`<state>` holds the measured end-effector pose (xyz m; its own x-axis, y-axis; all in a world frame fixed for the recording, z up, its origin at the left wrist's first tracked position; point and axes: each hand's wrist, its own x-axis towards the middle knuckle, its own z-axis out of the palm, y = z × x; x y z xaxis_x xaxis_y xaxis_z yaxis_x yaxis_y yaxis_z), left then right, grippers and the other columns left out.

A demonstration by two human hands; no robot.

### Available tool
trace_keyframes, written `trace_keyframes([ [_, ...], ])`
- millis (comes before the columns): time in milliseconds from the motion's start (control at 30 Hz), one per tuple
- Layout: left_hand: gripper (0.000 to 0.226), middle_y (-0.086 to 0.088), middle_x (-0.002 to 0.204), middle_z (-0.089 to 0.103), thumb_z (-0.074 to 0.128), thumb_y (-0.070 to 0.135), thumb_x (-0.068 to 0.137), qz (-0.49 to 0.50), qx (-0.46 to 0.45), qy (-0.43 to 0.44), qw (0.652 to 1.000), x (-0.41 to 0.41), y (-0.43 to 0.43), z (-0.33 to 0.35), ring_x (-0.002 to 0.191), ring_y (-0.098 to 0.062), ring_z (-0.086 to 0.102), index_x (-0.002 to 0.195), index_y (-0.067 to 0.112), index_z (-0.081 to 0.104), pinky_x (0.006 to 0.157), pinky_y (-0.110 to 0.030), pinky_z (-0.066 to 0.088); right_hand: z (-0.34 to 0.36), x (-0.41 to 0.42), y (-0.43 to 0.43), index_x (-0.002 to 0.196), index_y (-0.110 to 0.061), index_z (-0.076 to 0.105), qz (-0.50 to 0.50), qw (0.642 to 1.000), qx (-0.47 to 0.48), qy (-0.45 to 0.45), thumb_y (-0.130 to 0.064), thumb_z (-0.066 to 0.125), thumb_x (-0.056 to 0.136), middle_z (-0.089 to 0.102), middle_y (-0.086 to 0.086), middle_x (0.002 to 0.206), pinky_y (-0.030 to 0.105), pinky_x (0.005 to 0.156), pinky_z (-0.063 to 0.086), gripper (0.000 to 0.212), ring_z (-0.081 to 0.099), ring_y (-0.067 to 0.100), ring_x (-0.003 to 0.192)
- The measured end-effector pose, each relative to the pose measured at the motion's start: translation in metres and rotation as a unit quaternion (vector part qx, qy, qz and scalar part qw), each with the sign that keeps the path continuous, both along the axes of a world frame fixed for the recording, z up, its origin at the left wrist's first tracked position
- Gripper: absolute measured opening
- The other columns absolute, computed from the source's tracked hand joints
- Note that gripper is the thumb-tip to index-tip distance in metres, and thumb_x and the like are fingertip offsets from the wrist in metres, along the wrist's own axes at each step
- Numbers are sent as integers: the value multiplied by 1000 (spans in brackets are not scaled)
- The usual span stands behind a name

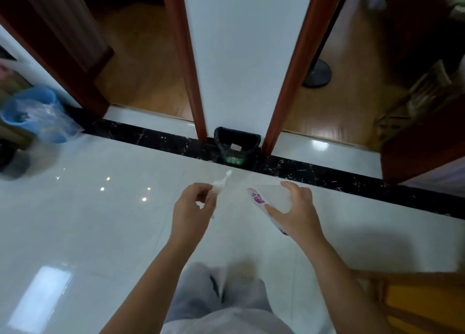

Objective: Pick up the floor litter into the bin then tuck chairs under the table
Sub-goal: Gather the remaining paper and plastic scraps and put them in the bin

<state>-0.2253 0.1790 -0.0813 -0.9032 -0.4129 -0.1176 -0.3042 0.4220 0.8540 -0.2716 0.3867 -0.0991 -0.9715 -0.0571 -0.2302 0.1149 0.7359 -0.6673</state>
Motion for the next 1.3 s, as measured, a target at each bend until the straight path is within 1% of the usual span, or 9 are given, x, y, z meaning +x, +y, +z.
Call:
trace_keyframes([
  [167,6,10,82,63,59,15,87,3,29,-26,999,-74,-35,-20,78,-3,57,88,20,60,63,-8,43,-24,-80,-37,130,-26,41,1,1000,7,-8,-38,70,76,35,2,128,23,74,38,62,45,14,105],
  [267,6,10,84,64,59,14,88,24,71,-66,995,-131,-68,-43,82,-6,59,89,20,60,69,-15,46,-46,-136,-69,129,-27,41,-12,1000,7,-26,-39,70,76,35,2,129,30,75,48,62,47,17,107],
  [367,4,9,84,64,59,17,88,19,61,-94,994,-188,-100,-66,82,-5,59,90,20,61,67,-14,47,-74,-189,-99,130,-28,40,-32,997,3,-71,-40,70,76,34,3,129,36,77,52,63,49,20,107],
  [467,3,7,83,64,58,18,89,-13,27,-102,994,-246,-127,-90,78,-4,59,90,20,60,64,-16,47,-104,-240,-127,131,-27,39,-50,996,-3,-79,-39,69,77,34,3,130,28,81,45,63,47,18,110],
  [567,5,4,83,64,60,17,88,-36,1,-105,994,-297,-143,-120,77,-6,59,92,19,61,64,-22,50,-137,-287,-147,132,-25,40,-45,996,-4,-83,-37,69,77,35,5,129,26,81,42,63,47,18,109],
  [700,8,8,80,62,60,15,87,-33,-8,-99,995,-355,-146,-165,75,-2,57,94,17,62,61,-13,46,-188,-346,-159,130,-21,43,-35,997,-8,-72,-34,72,75,38,8,123,25,80,39,63,48,21,105],
  [967,5,7,77,64,60,17,87,5,-2,-112,994,-401,-153,-268,72,4,56,90,21,62,57,-7,42,-301,-416,-161,129,-21,44,-27,996,-7,-90,-37,74,73,37,7,118,24,76,37,65,46,15,92],
  [1100,6,10,75,64,61,17,86,9,0,-129,992,-416,-158,-317,73,7,56,87,23,61,59,-5,42,-356,-443,-163,130,-21,42,-22,995,11,-101,-39,74,73,37,10,122,25,76,38,68,50,24,101],
  [1300,10,9,75,64,62,16,86,33,21,-119,992,-433,-159,-373,71,4,56,86,26,61,57,-9,43,-413,-484,-173,131,-20,41,-6,995,48,-91,-46,73,72,38,11,126,31,83,41,72,46,25,110],
])
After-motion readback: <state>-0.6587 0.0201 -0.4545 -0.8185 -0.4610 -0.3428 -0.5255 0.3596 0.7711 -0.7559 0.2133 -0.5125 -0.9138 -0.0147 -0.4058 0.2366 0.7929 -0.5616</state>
